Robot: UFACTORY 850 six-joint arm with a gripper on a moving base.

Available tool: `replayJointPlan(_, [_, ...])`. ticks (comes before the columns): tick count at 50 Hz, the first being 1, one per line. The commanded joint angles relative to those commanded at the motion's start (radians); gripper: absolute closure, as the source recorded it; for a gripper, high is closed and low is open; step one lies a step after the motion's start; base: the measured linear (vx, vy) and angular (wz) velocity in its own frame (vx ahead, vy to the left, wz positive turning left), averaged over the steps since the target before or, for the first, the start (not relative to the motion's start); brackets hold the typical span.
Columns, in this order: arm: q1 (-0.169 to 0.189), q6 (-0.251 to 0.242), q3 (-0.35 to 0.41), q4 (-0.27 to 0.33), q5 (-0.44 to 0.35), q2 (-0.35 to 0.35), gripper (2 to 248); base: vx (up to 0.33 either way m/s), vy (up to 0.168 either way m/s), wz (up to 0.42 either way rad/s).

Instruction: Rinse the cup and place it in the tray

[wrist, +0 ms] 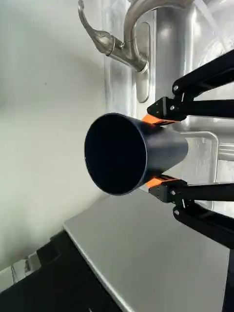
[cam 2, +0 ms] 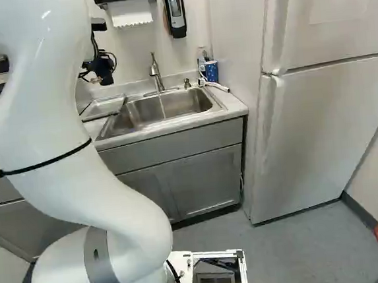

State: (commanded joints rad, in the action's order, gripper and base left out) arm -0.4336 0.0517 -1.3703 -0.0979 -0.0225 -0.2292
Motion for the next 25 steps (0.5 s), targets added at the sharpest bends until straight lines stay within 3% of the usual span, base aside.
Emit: replayJointPlan(25, [-0.022,0.000,-0.004,0.053,-0.044,-0.051,129,0.000,0.000,0.000])
